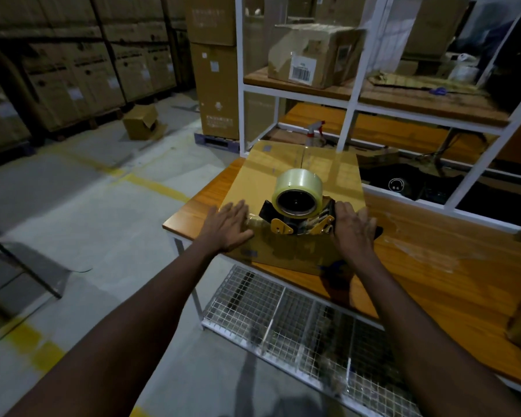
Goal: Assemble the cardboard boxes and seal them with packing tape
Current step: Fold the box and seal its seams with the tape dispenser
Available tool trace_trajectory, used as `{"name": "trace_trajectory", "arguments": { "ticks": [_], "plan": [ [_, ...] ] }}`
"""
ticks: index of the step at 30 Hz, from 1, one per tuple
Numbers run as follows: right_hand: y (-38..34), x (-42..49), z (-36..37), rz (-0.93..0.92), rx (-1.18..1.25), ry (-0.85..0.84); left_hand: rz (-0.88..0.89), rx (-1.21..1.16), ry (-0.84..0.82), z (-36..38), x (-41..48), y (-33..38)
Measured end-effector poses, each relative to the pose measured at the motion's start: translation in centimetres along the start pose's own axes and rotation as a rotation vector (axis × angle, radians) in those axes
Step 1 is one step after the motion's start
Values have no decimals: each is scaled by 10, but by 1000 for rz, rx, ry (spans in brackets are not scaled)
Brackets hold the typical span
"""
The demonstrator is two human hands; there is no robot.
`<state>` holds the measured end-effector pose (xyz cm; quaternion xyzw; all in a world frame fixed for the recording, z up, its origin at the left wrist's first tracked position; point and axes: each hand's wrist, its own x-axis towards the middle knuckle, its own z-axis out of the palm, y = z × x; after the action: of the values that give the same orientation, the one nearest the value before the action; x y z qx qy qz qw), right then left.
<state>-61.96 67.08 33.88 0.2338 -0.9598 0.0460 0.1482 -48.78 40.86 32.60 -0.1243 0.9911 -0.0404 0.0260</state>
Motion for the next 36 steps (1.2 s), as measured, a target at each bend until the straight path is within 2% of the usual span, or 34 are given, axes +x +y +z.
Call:
{"name": "trace_trajectory", "arguments": {
  "ticks": [9, 18, 24, 26, 29, 36],
  "plan": [
    [22, -4, 1, -47, 99, -17, -31, -37, -40, 19, -5, 15],
    [106, -12, 1, -42, 63, 29, -99, -78, -16, 22, -4, 22],
    [111, -13, 2, -34, 68, 33, -263, -58, 12, 18, -2, 53],
    [111, -13, 3, -36, 70, 35, -211, -90, 9, 14, 4, 77],
    [112, -11, 3, -45, 81, 32, -45, -5, -10, 15, 11, 109],
    [131, -15, -3, -41, 113, -6, -36, 12, 31, 28, 12, 112]
  ]
}}
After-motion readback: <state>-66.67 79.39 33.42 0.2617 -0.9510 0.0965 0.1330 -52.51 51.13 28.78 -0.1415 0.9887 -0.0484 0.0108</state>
